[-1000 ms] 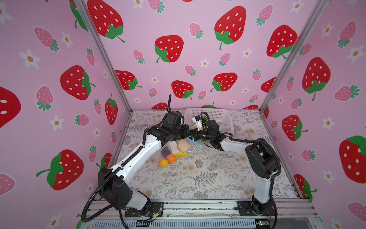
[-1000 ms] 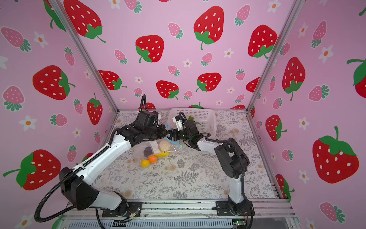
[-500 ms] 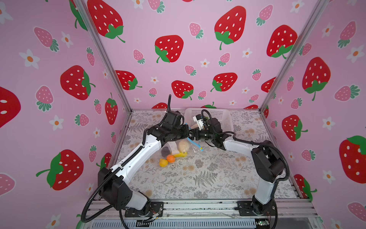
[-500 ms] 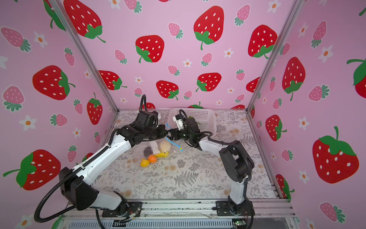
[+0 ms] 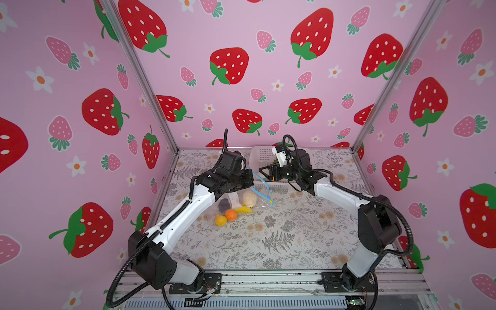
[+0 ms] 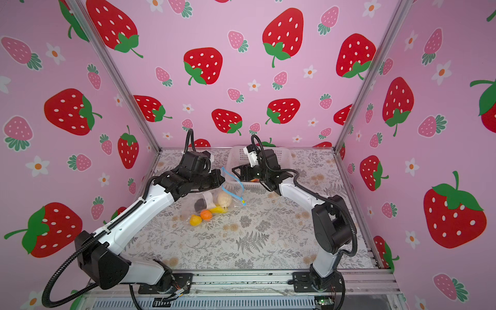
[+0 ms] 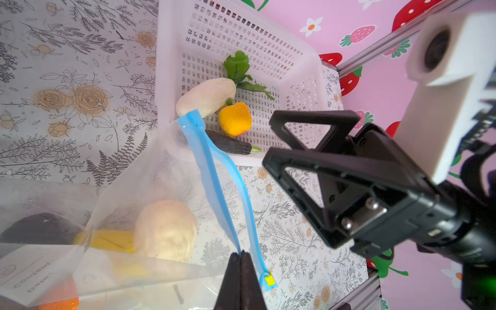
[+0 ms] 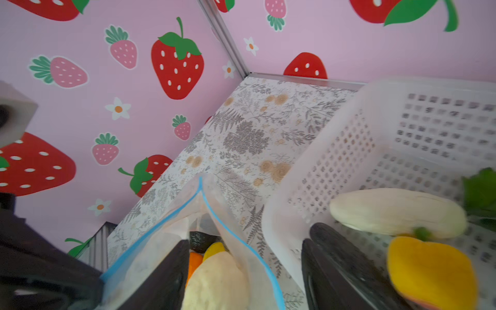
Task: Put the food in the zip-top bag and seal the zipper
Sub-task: 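Open the right gripper to release the bun and swing back over the basket, then lower the right gripper and close it on the yellow pepper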
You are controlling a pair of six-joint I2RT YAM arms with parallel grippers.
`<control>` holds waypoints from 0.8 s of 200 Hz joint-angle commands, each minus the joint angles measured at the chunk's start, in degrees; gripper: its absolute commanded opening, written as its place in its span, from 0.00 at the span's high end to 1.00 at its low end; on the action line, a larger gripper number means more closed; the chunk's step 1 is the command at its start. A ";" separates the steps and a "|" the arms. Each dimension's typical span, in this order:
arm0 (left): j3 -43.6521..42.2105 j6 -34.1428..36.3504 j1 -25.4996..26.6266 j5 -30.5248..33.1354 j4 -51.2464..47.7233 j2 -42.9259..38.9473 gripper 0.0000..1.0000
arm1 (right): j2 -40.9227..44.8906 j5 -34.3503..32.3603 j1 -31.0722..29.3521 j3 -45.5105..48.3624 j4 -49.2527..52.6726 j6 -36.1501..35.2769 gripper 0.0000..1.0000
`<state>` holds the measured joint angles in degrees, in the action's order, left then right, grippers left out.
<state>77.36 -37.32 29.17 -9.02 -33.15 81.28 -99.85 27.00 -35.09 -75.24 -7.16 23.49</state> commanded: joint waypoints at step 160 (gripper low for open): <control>-0.28 1.64 -3.46 -2.75 -0.95 -0.59 1.00 | -26.66 -3.98 10.02 -35.24 41.42 -22.69 0.19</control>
<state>77.36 -35.55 26.02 -11.16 -33.65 81.25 -125.93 23.99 -25.36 -108.47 29.28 2.87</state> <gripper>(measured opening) 0.047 0.803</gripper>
